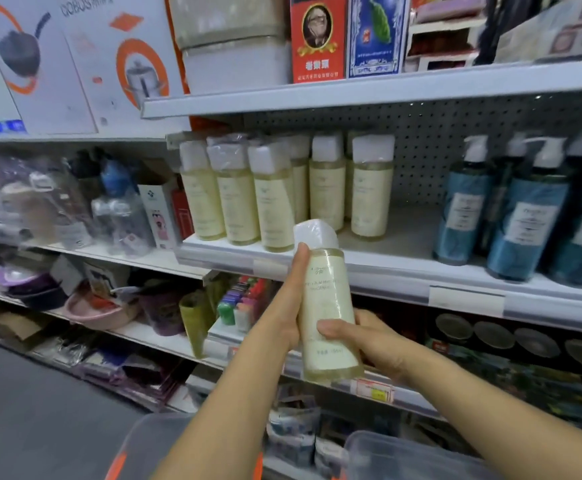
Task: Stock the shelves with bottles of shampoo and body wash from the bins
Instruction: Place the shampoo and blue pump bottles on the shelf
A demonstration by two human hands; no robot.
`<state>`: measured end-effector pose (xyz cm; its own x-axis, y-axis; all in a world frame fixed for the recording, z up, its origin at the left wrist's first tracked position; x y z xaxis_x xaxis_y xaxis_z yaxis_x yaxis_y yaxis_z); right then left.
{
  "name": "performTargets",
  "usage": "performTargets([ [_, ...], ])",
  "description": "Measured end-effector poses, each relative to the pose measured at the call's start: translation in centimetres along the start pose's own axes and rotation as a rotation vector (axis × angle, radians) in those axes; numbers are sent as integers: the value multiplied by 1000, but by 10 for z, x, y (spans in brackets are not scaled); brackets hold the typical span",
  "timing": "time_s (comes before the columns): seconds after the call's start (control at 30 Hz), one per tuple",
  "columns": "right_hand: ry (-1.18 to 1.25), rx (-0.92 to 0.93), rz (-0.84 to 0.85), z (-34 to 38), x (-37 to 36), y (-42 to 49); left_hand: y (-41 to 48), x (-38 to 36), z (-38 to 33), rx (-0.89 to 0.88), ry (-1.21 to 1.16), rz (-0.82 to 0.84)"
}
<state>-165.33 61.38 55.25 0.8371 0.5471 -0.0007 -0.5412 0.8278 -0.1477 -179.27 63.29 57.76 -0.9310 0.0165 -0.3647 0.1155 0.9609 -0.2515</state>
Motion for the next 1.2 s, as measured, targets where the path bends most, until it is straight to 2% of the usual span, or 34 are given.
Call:
performTargets([
  [0.27,-54,133,-260,55,14,35,22,-4,-53,-176,73,176],
  [0.5,-133,277,-425,96,32,74,42,-1,-82,-298,189,225],
  [0.77,-235,298,-488,101,49,112,63,16,-96,-315,195,270],
  [0.93,-196,302,-514,100,50,129,79,23,-99,-310,185,295],
  [1.2,-203,210,-487,84,66,155,106,30,-85,-232,123,280],
])
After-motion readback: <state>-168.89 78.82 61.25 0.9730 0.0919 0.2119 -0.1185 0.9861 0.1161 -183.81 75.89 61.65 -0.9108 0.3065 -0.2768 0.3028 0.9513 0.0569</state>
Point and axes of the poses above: each hand's wrist, its own y-axis towards the middle knuckle, its own x-axis out of the back of the hand, z = x × y, the point moved 2 cm from there along y, towards the middle knuckle, and after that the axes turned 1 degree about z, right-handed, at the moved point
